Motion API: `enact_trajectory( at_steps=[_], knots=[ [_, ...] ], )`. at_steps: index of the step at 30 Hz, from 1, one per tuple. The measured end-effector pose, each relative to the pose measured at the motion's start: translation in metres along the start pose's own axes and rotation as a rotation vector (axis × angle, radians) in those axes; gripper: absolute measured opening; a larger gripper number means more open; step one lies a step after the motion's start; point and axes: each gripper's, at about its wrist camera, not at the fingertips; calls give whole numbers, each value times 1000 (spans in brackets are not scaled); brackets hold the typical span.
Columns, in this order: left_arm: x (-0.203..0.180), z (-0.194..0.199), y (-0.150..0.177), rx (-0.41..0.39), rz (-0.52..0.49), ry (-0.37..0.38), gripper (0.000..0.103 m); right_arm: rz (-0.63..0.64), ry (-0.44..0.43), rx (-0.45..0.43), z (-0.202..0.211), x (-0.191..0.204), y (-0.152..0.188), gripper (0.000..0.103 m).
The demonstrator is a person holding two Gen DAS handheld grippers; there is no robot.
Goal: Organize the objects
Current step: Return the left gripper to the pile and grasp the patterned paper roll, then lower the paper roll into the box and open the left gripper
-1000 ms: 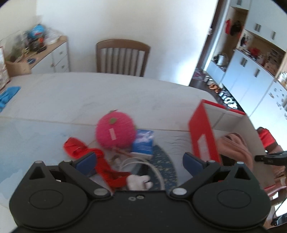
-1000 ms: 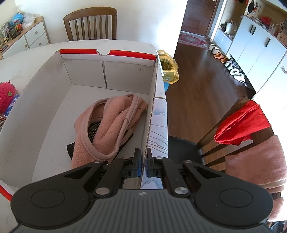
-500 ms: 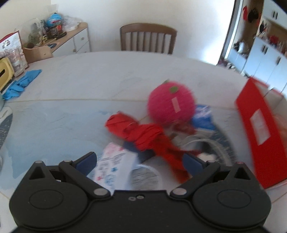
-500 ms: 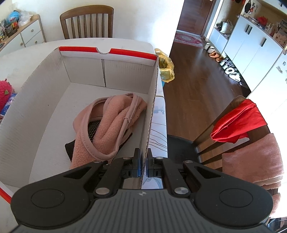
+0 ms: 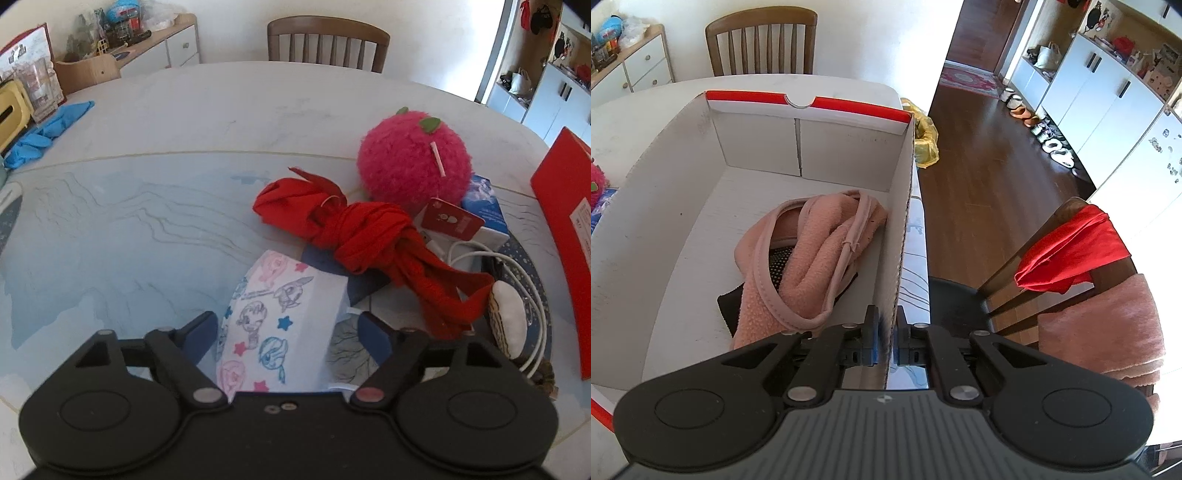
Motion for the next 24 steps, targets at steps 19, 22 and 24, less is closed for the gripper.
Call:
enact_trajectory(
  at_steps=[19, 22, 24],
  knots=[
    [-5, 31, 2, -25, -8, 58, 12, 25, 59, 30, 1, 11, -5, 10],
    [-10, 45, 1, -36, 8, 71, 12, 25, 52, 23, 1, 11, -4, 10],
    [-15, 52, 0, -39, 18, 74, 12, 25, 46, 20, 1, 9, -3, 10]
  ],
)
Point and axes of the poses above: each gripper's, at about its wrist camera, not at the fingertips, and z roughly against the way its jaws point, x to its left, y to its underside, and after that the axes turned 12 degrees about z, right-handed
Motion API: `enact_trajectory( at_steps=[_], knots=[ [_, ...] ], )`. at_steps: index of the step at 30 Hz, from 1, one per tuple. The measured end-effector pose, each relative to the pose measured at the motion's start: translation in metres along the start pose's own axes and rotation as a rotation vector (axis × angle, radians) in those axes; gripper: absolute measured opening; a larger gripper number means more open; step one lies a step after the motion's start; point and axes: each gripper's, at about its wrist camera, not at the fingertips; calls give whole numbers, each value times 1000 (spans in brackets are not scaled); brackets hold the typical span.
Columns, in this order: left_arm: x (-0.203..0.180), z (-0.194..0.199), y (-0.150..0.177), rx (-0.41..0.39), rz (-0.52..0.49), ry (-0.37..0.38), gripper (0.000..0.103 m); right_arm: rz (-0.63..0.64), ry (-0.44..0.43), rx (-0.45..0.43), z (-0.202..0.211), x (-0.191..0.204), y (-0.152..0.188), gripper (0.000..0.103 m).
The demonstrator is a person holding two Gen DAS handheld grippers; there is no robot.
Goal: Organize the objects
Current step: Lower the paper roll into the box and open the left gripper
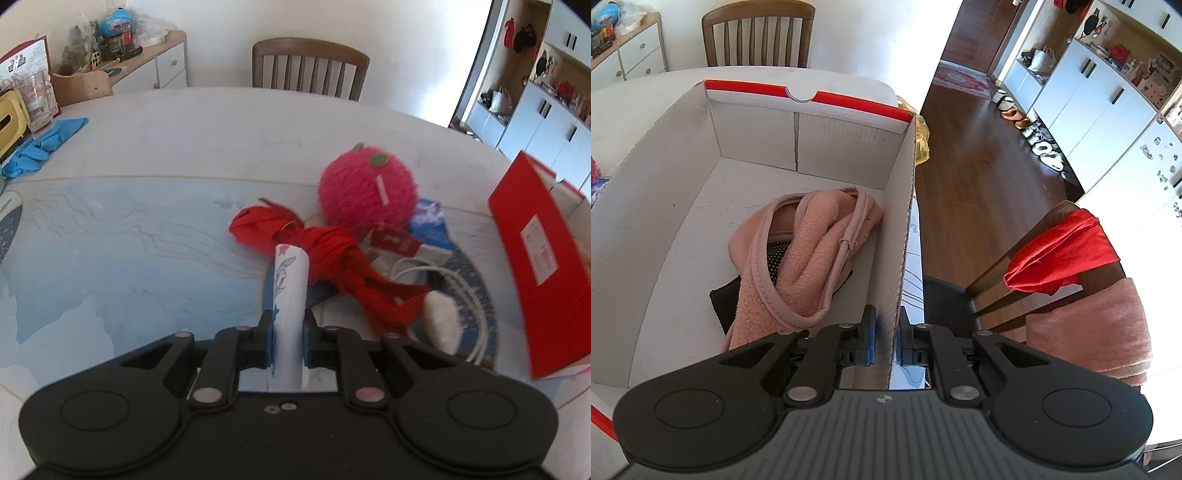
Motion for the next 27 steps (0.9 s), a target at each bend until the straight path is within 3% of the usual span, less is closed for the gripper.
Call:
enact_trajectory(
  at_steps=[11, 27],
  knots=[
    [-56, 41, -5, -26, -4, 46, 12, -17, -58, -15, 1, -6, 4, 9],
    [-164, 57, 1, -9, -151, 176, 12, -23, -150, -56, 4, -13, 13, 8]
  ],
)
Point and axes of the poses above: each gripper's, at about its wrist camera, not at the fingertips, and z roughly against the way its jaws point, x to its left, y to its underside, and after that the axes turned 12 degrees about z, right-handed
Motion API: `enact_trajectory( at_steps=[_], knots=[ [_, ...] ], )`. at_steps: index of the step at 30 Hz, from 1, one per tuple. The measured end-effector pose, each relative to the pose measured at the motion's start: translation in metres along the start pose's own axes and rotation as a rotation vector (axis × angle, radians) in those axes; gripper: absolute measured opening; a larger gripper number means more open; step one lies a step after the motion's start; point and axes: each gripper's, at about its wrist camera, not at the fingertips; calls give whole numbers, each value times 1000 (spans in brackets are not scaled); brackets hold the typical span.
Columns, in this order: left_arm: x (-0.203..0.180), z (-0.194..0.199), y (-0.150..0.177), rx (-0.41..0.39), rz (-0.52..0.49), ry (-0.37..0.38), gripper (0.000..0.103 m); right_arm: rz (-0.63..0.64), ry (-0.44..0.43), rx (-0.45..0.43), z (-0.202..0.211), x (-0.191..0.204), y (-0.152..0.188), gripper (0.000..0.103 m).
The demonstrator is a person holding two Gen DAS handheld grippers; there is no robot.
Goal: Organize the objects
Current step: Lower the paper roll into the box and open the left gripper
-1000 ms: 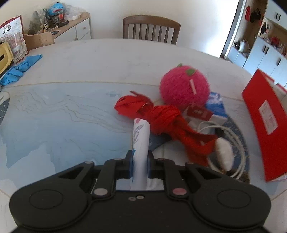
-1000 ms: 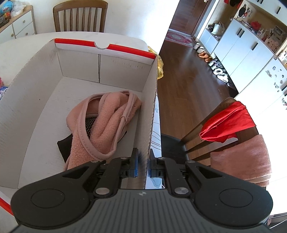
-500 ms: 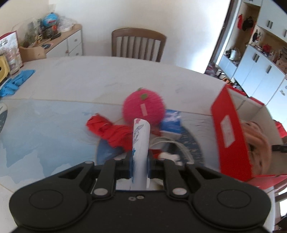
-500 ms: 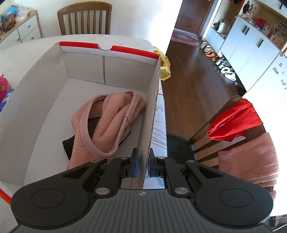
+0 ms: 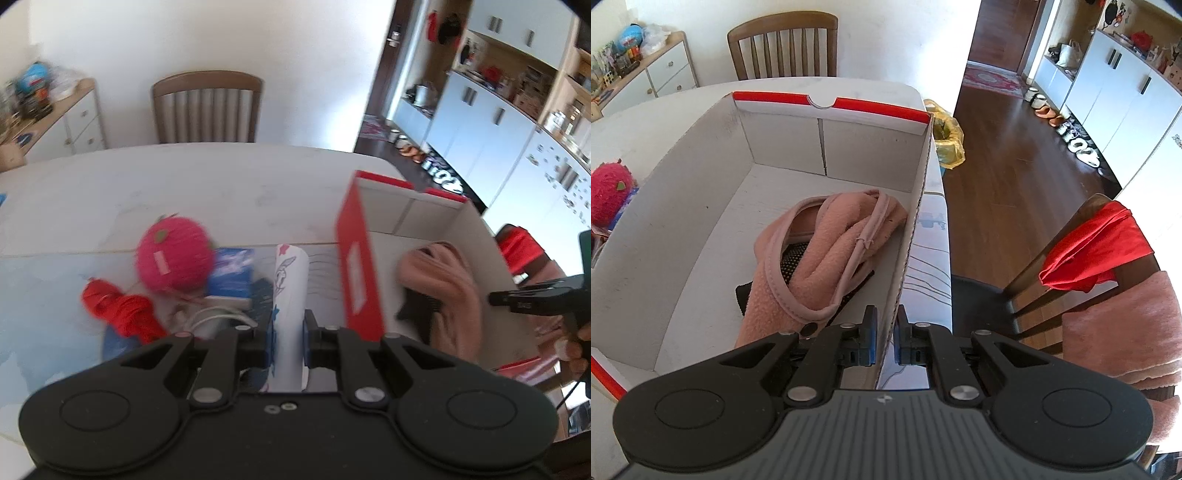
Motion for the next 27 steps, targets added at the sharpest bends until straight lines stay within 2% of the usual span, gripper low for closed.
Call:
enact_trajectory(
  at_steps=[14, 22, 27],
  knots=[
    [-88, -41, -8, 54, -111, 124, 12, -4, -46, -18, 0, -9, 3, 7],
    [-123, -75, -7, 130, -168, 130, 13, -19, -72, -22, -1, -15, 4, 7],
    [-142, -99, 1, 192, -215, 104, 13, -24, -84, -25, -2, -19, 4, 7]
  ],
)
Point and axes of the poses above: each gripper's, at about its wrist camera, not at the fingertips, and z roughly against the way its jaws point, x to its left, y to its underside, and after that the axes turned 12 degrees about z, right-handed
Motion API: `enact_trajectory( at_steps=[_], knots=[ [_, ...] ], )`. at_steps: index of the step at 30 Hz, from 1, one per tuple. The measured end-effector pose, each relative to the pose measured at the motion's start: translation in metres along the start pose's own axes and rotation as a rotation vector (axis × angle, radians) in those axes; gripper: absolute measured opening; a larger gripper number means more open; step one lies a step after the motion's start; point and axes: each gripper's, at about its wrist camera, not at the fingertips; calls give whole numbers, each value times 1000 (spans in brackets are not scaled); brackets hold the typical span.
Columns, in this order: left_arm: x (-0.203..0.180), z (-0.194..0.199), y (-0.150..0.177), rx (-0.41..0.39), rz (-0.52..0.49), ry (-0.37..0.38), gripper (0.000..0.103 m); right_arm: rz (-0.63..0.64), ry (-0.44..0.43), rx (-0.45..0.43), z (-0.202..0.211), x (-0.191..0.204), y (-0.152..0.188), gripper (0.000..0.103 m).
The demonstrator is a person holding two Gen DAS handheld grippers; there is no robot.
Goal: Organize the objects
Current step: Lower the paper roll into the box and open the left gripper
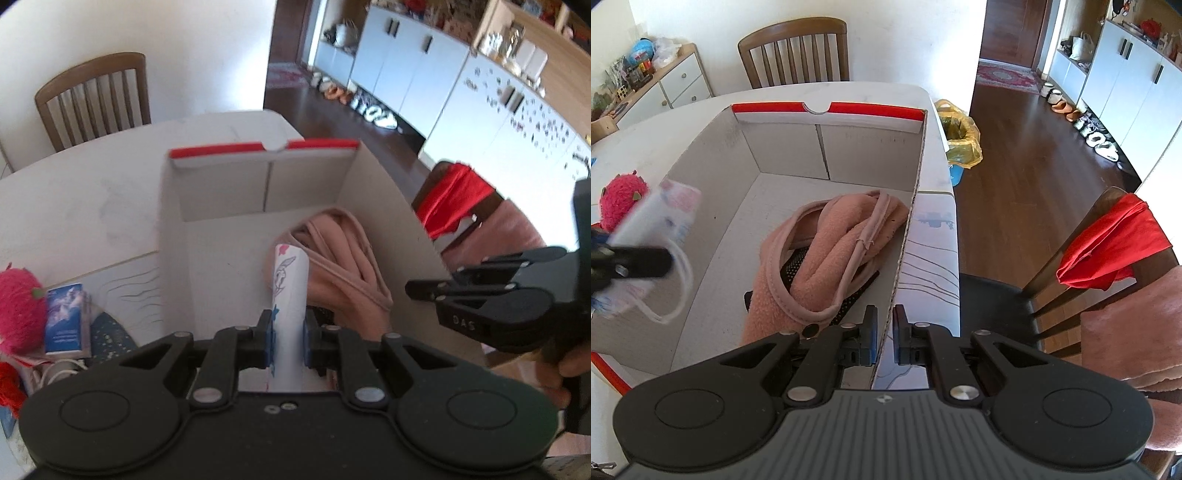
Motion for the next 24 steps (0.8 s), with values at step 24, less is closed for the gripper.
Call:
enact_trajectory(
  at_steps=[24],
  knots=[
    [-15, -70, 21, 244, -65, -111, 24, -16, -16, -5, -2, -4, 0, 7]
  ],
)
Point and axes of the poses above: each gripper's, at about its wrist camera, not at the fingertips, and z roughly against the way its jaws point, x to its left, y to its underside, and after that the axes turned 12 degrees about z, right-handed
